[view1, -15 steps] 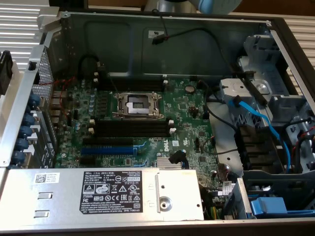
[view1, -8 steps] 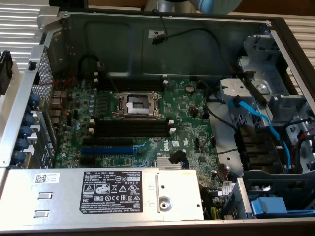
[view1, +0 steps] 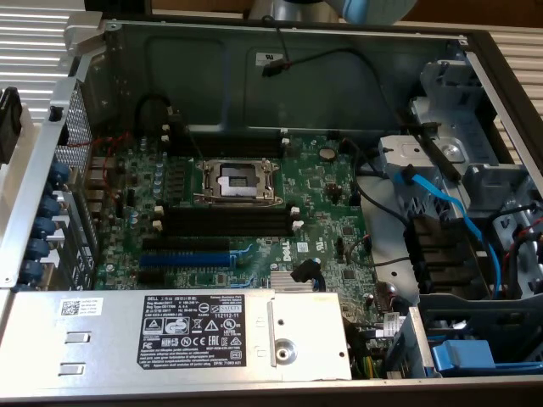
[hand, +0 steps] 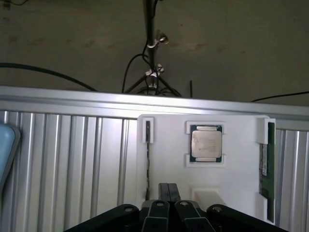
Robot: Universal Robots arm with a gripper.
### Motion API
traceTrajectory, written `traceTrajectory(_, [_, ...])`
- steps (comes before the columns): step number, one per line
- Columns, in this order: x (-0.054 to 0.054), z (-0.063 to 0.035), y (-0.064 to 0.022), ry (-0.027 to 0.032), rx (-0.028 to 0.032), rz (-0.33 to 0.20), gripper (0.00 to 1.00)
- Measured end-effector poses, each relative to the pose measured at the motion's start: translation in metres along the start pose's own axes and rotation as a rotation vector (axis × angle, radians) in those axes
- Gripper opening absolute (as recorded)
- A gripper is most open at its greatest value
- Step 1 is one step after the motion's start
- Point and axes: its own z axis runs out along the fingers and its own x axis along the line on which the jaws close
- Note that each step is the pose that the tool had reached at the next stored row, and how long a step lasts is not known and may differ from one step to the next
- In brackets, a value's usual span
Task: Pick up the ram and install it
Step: 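Pick up the ram and move it above insertion slot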
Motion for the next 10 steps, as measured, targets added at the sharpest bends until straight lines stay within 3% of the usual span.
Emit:
traceTrajectory(5, [0.000,0.0073,0.0036,0.0011,0.0010,0.000,0.10])
traceTrajectory(10, [0.000,0.0138,0.0062,0.0017,0.0113,0.000,0.10])
